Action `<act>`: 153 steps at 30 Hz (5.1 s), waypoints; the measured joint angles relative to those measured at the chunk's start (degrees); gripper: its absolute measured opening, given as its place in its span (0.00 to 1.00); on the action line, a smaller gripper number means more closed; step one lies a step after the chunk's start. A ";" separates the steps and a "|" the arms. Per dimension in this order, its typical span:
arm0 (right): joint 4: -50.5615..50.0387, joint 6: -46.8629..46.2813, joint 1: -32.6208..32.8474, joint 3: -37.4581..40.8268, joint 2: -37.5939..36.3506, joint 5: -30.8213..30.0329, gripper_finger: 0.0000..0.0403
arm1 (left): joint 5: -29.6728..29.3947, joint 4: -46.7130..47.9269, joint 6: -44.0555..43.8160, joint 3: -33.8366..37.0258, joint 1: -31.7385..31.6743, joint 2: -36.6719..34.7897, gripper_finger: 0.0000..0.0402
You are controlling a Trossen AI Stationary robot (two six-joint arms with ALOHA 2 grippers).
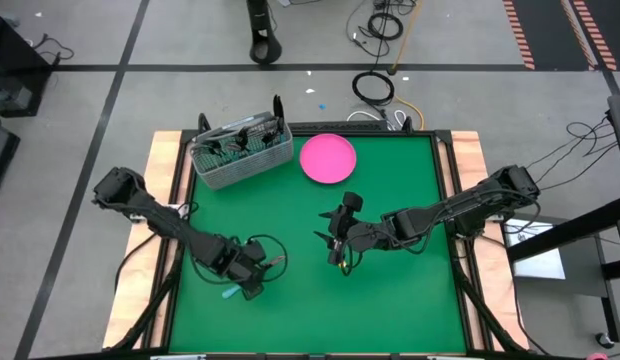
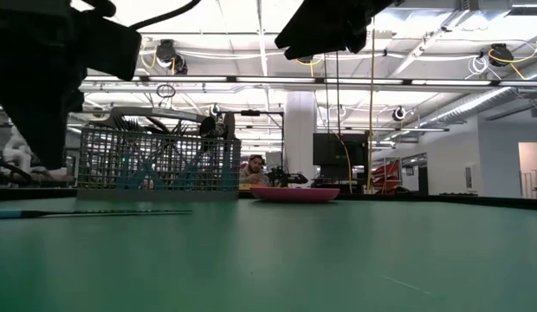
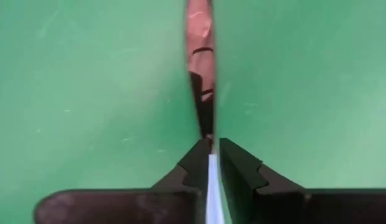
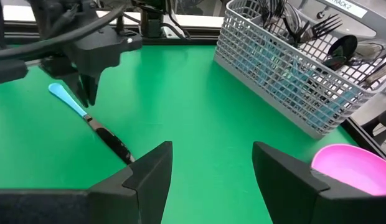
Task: Sort silverware
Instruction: Put the blue knife into the gray silverware holder
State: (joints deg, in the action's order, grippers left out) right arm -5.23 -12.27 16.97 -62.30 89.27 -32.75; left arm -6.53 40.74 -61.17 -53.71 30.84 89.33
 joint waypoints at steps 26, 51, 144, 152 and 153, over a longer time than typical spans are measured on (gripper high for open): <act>0.32 -0.59 0.00 0.00 0.00 0.01 0.52 | 2.81 -1.42 -2.58 0.00 0.91 5.96 0.33; 0.19 -0.58 -0.01 0.00 0.00 0.01 0.52 | 4.64 -2.54 0.65 -0.15 1.05 9.72 0.25; 0.23 -0.54 0.00 0.07 0.00 0.01 0.52 | 7.99 -0.61 10.67 -2.16 -1.30 11.64 0.07; 0.21 -0.54 -0.02 0.07 0.00 0.01 0.52 | 7.99 -0.69 10.67 -2.16 -1.27 11.64 0.07; 0.21 -0.54 -0.02 0.07 0.00 0.00 0.52 | 7.99 -0.69 10.67 -2.16 -1.26 11.64 0.07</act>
State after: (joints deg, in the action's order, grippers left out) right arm -5.02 -12.82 16.95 -62.24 89.27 -32.74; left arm 1.45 40.05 -50.50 -55.88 29.58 100.97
